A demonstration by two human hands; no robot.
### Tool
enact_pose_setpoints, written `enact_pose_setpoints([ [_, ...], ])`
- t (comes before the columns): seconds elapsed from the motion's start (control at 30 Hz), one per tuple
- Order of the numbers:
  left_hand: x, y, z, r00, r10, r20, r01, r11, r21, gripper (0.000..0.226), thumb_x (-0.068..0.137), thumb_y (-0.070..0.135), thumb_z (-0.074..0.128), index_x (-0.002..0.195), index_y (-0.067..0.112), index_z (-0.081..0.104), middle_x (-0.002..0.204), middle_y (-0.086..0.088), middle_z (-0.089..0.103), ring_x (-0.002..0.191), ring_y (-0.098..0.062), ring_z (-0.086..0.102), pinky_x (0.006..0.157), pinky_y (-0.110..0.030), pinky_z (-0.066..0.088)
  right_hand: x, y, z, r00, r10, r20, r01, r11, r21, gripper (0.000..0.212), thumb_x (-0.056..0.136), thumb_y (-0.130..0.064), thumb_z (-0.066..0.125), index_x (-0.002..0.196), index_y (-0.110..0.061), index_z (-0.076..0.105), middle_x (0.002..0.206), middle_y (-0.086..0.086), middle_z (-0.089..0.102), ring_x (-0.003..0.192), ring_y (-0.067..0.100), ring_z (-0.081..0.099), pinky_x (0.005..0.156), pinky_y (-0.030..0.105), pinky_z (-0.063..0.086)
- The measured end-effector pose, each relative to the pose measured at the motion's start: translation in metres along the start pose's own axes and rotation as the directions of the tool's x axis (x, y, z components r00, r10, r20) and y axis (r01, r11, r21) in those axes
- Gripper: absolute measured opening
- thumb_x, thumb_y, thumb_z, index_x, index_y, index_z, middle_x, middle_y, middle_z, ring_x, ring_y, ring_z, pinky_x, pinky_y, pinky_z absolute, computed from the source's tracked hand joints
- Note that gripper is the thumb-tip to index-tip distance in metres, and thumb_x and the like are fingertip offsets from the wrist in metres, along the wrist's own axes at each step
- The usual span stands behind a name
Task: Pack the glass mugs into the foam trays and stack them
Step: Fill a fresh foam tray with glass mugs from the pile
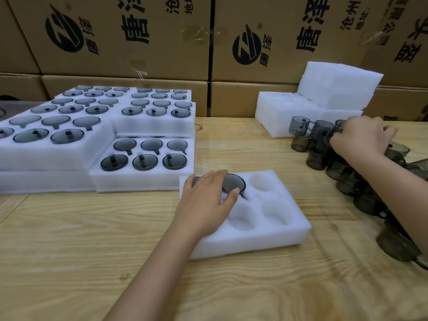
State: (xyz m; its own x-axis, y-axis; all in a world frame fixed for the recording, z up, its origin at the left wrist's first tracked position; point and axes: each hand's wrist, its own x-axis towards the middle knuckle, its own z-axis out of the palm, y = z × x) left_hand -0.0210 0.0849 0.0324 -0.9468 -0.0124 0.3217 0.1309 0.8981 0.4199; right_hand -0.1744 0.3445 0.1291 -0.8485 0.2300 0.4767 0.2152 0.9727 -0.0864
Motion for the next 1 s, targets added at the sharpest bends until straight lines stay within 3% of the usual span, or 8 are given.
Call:
enact_pose_setpoints([
  [0.17, 0.01, 0.006, -0.008, 0.991, -0.081, 0.111, 0.086, 0.995, -0.04, 0.062, 0.095, 0.053, 0.04, 0.148, 0.026, 0.024, 0.147, 0.008, 0.04, 0.137, -0.011, 0.031, 0.117, -0.039, 0.008, -0.031, -0.017, -0.022, 0.985, -0.173, -0.023, 0.171, 0.93, 0.325, 0.019, 0.087, -0.019, 0.057, 0.095, -0.007, 0.068, 0.106, 0.019, 0.056, 0.111, 0.039, 0.041, 0.093, 0.044, 0.036],
  [0.3, 0.024, 0.011, -0.021, 0.98, -0.082, 0.179, 0.143, 0.921, -0.361, 0.078, 0.086, 0.055, 0.057, 0.149, 0.037, 0.014, 0.151, 0.011, 0.033, 0.139, -0.014, 0.031, 0.114, -0.042, 0.025, -0.076, -0.04, -0.036, 0.931, -0.365, 0.003, 0.292, 0.747, 0.597, 0.006, 0.081, -0.015, 0.067, 0.087, -0.012, 0.068, 0.112, 0.011, 0.051, 0.112, 0.028, 0.046, 0.089, 0.023, 0.031],
  [0.4, 0.032, 0.023, -0.022, 0.983, 0.029, 0.183, 0.087, 0.798, -0.596, 0.071, 0.087, 0.041, 0.066, 0.146, 0.034, 0.026, 0.149, 0.009, 0.038, 0.136, -0.006, 0.036, 0.109, -0.032, 0.035, -0.108, -0.058, -0.037, 0.866, -0.499, 0.015, 0.327, 0.589, 0.739, 0.01, 0.079, -0.01, 0.069, 0.078, -0.016, 0.061, 0.112, 0.001, 0.047, 0.108, 0.02, 0.051, 0.099, 0.032, 0.039],
  [0.5, 0.04, 0.025, -0.018, 0.997, -0.006, 0.075, 0.055, 0.73, -0.682, 0.046, 0.085, 0.026, 0.071, 0.125, 0.032, 0.049, 0.12, 0.006, 0.059, 0.113, 0.002, 0.054, 0.098, -0.02, 0.043, -0.118, -0.065, -0.033, 0.833, -0.551, 0.049, 0.292, 0.512, 0.808, 0.017, 0.08, -0.008, 0.068, 0.073, -0.02, 0.058, 0.113, -0.004, 0.045, 0.109, 0.014, 0.05, 0.099, 0.035, 0.042],
  [0.63, 0.043, 0.019, -0.005, 0.999, -0.021, 0.033, 0.038, 0.72, -0.693, 0.044, 0.077, 0.022, 0.079, 0.112, 0.034, 0.055, 0.111, 0.005, 0.065, 0.106, -0.004, 0.061, 0.096, -0.026, 0.048, -0.107, -0.055, -0.028, 0.771, -0.606, 0.195, 0.045, 0.358, 0.933, 0.01, 0.082, -0.018, 0.069, 0.089, -0.023, 0.063, 0.114, -0.006, 0.059, 0.107, 0.014, 0.06, 0.093, 0.032, 0.049],
  [0.8, 0.043, 0.02, 0.009, 0.999, -0.034, -0.018, 0.014, 0.75, -0.661, 0.04, 0.077, 0.03, 0.078, 0.099, 0.045, 0.049, 0.108, 0.009, 0.065, 0.105, -0.001, 0.06, 0.09, -0.021, 0.048, -0.094, -0.053, -0.013, 0.761, -0.611, 0.217, 0.039, 0.377, 0.925, 0.037, 0.077, -0.027, 0.075, 0.112, -0.025, 0.06, 0.111, -0.005, 0.065, 0.103, 0.008, 0.062, 0.096, 0.03, 0.048],
  [0.9, 0.041, 0.02, 0.011, 1.0, 0.0, 0.027, 0.015, 0.836, -0.548, 0.049, 0.082, 0.037, 0.071, 0.124, 0.037, 0.046, 0.121, 0.008, 0.062, 0.113, -0.004, 0.056, 0.09, -0.017, 0.044, -0.089, -0.055, -0.005, 0.763, -0.613, 0.205, 0.081, 0.406, 0.91, 0.037, 0.08, -0.024, 0.073, 0.114, -0.021, 0.061, 0.112, -0.003, 0.065, 0.103, 0.01, 0.061, 0.097, 0.032, 0.047],
  [1.0, 0.039, 0.022, 0.015, 0.996, 0.052, 0.071, -0.025, 0.941, -0.337, 0.057, 0.089, 0.043, 0.06, 0.14, 0.033, 0.035, 0.125, 0.007, 0.062, 0.115, -0.016, 0.055, 0.094, -0.035, 0.045, -0.085, -0.051, 0.0, 0.765, -0.61, 0.206, 0.176, 0.506, 0.845, 0.036, 0.08, -0.028, 0.073, 0.113, -0.02, 0.062, 0.112, -0.006, 0.064, 0.101, 0.01, 0.059, 0.093, 0.029, 0.047],
])
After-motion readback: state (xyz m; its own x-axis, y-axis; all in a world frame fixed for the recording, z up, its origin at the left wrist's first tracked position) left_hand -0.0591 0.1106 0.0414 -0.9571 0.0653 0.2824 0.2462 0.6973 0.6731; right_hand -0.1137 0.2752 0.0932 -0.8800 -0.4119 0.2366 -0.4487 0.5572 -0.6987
